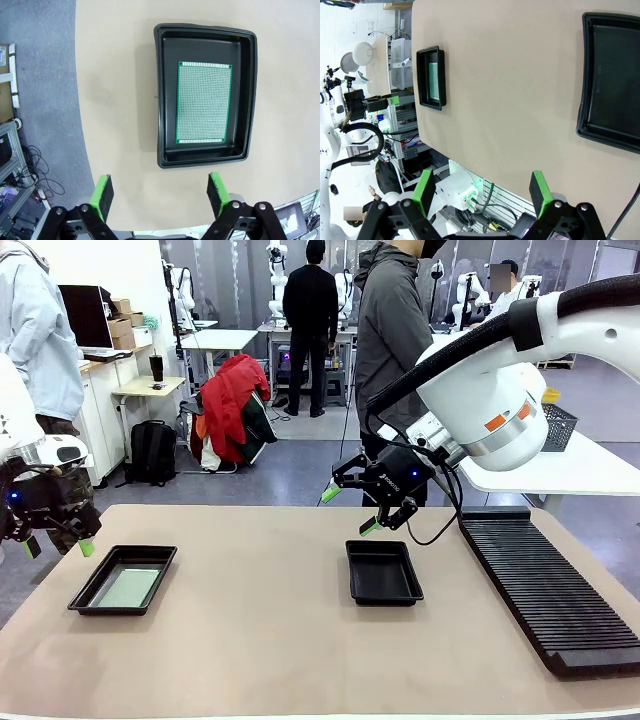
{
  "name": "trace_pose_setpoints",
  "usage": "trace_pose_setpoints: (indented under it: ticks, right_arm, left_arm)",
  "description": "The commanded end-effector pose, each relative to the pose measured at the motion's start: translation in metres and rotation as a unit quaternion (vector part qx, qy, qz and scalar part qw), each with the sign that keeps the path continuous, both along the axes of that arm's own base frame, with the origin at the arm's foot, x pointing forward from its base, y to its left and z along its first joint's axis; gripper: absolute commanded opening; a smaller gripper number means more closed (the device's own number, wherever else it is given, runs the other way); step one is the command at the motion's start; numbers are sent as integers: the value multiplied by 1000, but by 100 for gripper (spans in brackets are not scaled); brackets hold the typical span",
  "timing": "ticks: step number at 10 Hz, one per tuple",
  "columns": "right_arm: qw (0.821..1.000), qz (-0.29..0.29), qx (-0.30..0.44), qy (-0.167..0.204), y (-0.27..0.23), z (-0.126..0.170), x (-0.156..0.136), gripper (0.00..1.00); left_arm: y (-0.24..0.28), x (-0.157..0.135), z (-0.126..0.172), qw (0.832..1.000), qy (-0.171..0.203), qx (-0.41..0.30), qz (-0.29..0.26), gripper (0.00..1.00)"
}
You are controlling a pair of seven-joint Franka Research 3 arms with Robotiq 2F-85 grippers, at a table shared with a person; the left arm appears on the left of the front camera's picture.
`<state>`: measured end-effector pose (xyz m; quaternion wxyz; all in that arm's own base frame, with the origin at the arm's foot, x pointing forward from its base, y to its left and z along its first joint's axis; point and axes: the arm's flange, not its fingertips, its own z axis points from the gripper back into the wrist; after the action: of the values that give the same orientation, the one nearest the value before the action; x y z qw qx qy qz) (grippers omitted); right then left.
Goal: Inspect and transfer BCBs to ESD trays.
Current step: Pick up the Blank PCB from the PCB Rack and place it in the right ESD tray.
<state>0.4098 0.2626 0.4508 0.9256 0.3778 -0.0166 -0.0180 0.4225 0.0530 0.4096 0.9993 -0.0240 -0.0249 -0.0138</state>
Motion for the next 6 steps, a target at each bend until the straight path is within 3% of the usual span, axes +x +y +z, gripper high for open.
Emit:
trace_pose_setpoints:
  ticks: [1,6]
  right_arm:
    - [1000,1,-2,0,0,0,0,100]
    - [1000,1,-2,0,0,0,0,100]
  left_arm:
    - [1,1,-3,1000,-4,-3,0,100]
    - [1,1,-3,1000,-4,-3,0,100]
